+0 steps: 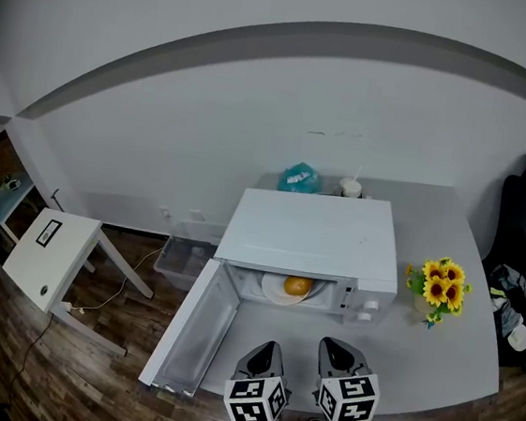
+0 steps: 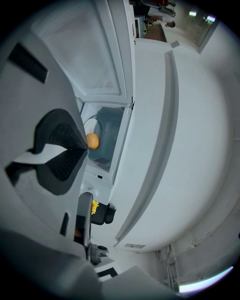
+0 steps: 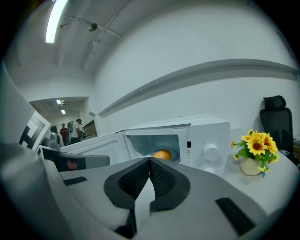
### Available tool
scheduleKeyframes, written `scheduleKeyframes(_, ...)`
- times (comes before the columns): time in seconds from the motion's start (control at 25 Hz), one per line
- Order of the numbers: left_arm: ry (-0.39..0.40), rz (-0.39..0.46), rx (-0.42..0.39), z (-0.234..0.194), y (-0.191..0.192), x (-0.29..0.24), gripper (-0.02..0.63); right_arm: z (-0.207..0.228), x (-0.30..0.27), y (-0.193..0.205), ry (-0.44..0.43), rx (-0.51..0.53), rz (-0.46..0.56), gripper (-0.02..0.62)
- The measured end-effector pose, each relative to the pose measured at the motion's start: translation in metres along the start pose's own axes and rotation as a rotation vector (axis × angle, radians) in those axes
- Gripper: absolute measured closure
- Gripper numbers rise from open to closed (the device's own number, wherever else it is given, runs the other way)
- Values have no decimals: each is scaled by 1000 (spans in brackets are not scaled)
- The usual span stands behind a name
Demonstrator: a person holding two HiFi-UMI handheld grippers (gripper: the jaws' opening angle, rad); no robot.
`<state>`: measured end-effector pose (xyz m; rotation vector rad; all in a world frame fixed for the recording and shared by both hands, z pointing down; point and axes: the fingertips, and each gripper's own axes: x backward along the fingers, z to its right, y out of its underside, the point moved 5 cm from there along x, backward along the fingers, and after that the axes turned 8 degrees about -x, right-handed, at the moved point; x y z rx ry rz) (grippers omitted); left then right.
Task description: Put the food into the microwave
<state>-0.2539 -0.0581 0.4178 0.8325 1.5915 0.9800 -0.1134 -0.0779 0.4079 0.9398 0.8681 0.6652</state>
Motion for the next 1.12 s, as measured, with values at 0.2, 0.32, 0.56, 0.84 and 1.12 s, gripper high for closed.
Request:
scheduleKeyframes(0.2, -4, 1, 2, 1, 0, 1, 603, -1, -3, 4, -8, 21, -23, 580)
scheduleKeyframes(0.32, -9, 1, 1, 1, 1, 2, 603, -1, -3, 6, -14, 15, -27, 580)
scheduleKeyframes(0.56, -12, -3, 3, 0, 3, 3, 603, -2, -2, 8, -14, 22, -33, 580)
scheduleKeyframes(0.84, -11, -16, 4, -1, 6, 1, 603, -1, -3, 9, -2, 26, -39, 580)
scheduleKeyframes(1.12, -17, -18, 9, -6, 6, -2, 603, 0, -5, 10, 12, 50, -40, 580)
